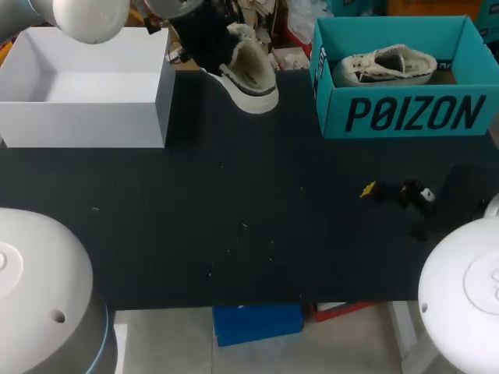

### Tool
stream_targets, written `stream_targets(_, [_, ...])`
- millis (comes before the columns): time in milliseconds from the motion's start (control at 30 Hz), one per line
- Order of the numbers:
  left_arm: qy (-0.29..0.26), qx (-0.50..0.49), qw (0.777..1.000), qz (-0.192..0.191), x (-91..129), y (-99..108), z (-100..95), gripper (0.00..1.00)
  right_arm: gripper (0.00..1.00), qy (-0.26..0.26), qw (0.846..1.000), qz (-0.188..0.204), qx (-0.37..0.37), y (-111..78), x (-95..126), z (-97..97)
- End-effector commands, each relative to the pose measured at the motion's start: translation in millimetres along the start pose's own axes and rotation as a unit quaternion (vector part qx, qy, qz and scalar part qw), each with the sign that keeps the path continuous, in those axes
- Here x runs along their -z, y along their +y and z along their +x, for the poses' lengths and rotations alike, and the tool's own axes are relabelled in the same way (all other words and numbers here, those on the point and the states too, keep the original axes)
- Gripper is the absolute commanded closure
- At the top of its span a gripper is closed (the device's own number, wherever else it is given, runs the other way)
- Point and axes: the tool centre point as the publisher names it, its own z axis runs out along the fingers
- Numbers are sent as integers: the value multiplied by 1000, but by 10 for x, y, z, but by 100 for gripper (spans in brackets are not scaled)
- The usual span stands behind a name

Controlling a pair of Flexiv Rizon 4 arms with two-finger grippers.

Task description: Take the shoe out of the shoebox, open the shoe tongue, remove and reinsert the insole, then place the shoe into the shoebox

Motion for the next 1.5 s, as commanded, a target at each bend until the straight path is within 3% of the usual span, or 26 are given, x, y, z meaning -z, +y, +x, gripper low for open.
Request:
stream_targets(33, [-17,41,999,-17,116,244,337,100,0,6,998,60,-5,14,18,-56])
stream_targets(233, [-21,119,992,-45,195,728,753,100,0,6,998,60,-5,14,18,-56])
stream_targets(533, [-22,212,975,-67,297,1267,1443,100,0,6,998,60,-5,14,18,-56])
stream_targets(933, [-5,285,954,-96,396,1776,2165,100,0,6,998,60,-5,14,18,-56])
stream_targets(1067, [4,296,949,-106,415,1881,2341,100,0,6,998,60,-5,14,18,-56])
stream_targets(1133, [7,299,948,-108,367,2035,2432,100,0,6,998,60,-5,14,18,-56])
stream_targets(1500, [26,303,947,-101,104,2237,2493,100,0,6,998,60,-5,14,18,-56])
